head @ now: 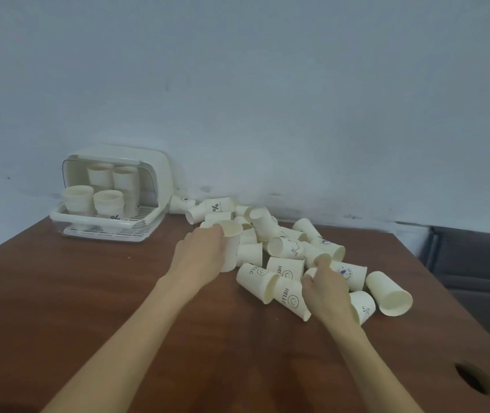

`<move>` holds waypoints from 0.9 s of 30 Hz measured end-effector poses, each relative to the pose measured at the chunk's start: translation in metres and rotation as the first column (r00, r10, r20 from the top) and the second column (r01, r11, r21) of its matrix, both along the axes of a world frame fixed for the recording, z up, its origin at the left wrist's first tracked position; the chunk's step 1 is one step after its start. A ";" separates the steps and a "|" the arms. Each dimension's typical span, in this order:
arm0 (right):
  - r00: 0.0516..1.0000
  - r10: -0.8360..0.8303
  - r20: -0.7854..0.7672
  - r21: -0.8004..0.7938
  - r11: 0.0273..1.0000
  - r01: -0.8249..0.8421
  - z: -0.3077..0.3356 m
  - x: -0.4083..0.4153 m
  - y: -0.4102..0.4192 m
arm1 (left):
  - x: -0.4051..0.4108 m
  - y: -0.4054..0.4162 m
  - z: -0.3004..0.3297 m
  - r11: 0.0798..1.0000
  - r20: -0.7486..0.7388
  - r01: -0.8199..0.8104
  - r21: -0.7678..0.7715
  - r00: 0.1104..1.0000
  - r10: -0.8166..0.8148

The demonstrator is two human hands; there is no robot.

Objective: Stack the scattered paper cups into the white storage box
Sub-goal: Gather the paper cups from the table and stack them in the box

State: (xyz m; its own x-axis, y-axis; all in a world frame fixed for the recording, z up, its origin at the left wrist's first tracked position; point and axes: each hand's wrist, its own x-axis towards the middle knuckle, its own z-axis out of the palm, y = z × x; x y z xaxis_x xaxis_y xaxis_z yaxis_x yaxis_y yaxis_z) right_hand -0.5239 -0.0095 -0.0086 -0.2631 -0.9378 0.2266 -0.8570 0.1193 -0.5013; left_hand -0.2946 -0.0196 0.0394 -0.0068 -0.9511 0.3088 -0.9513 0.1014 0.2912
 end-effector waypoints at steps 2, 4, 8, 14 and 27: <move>0.997 -0.069 -0.029 0.052 0.996 0.071 -0.006 -0.006 0.009 | -0.006 0.010 -0.003 1.000 -0.010 0.003 0.010 1.000 -0.002; 0.993 -0.092 -0.068 0.129 0.987 0.100 -0.010 -0.008 0.017 | -0.010 0.019 -0.006 1.000 -0.021 0.003 0.023 1.000 -0.002; 0.993 -0.100 -0.068 0.202 0.973 0.112 -0.020 -0.005 0.019 | -0.018 0.031 -0.008 0.999 -0.010 0.006 0.049 1.000 -0.006; 0.990 -0.142 0.028 0.183 0.974 0.134 -0.032 0.000 0.018 | -0.020 0.042 -0.011 0.998 0.012 0.006 0.065 1.000 -0.006; 0.983 -0.112 0.148 0.052 0.993 0.105 -0.019 0.008 0.026 | -0.014 0.058 -0.012 0.998 -0.009 -0.004 0.061 1.000 0.005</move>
